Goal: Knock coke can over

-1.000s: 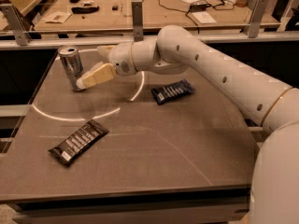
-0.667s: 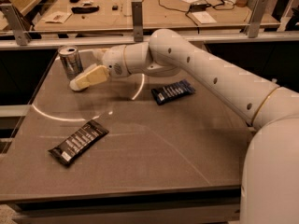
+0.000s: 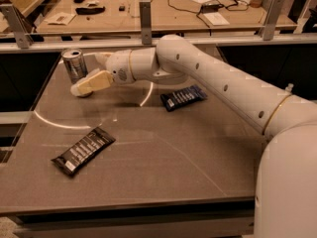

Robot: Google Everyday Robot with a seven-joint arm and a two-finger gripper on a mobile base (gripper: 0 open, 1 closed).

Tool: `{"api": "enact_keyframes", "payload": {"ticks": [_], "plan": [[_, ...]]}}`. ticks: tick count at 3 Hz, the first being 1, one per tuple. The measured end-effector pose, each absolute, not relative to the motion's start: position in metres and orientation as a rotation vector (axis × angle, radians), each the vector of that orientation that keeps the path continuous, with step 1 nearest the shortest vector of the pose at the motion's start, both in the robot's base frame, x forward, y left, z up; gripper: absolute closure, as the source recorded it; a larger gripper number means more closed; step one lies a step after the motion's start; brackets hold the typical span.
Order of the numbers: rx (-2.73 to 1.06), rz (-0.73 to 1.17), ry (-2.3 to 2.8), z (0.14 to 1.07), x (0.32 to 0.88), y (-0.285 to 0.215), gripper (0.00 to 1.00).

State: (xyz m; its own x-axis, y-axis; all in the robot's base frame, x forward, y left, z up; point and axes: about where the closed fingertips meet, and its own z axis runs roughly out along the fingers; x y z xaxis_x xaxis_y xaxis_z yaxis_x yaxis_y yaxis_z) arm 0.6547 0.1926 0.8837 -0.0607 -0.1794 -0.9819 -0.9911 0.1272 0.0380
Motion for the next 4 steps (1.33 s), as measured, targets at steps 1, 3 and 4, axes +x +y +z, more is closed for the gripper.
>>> {"api": "enact_keyframes", "payload": {"ticks": [1,3,4], "plan": [[-1.198,1.095,1.386,0.8864,0.6710,0.2332,0.00],[-1.202,1.099,1.383,0.8865,0.6697,0.2364,0.18],[-1.205,1.103,1.381,0.8865,0.6683,0.2390,0.41]]}}
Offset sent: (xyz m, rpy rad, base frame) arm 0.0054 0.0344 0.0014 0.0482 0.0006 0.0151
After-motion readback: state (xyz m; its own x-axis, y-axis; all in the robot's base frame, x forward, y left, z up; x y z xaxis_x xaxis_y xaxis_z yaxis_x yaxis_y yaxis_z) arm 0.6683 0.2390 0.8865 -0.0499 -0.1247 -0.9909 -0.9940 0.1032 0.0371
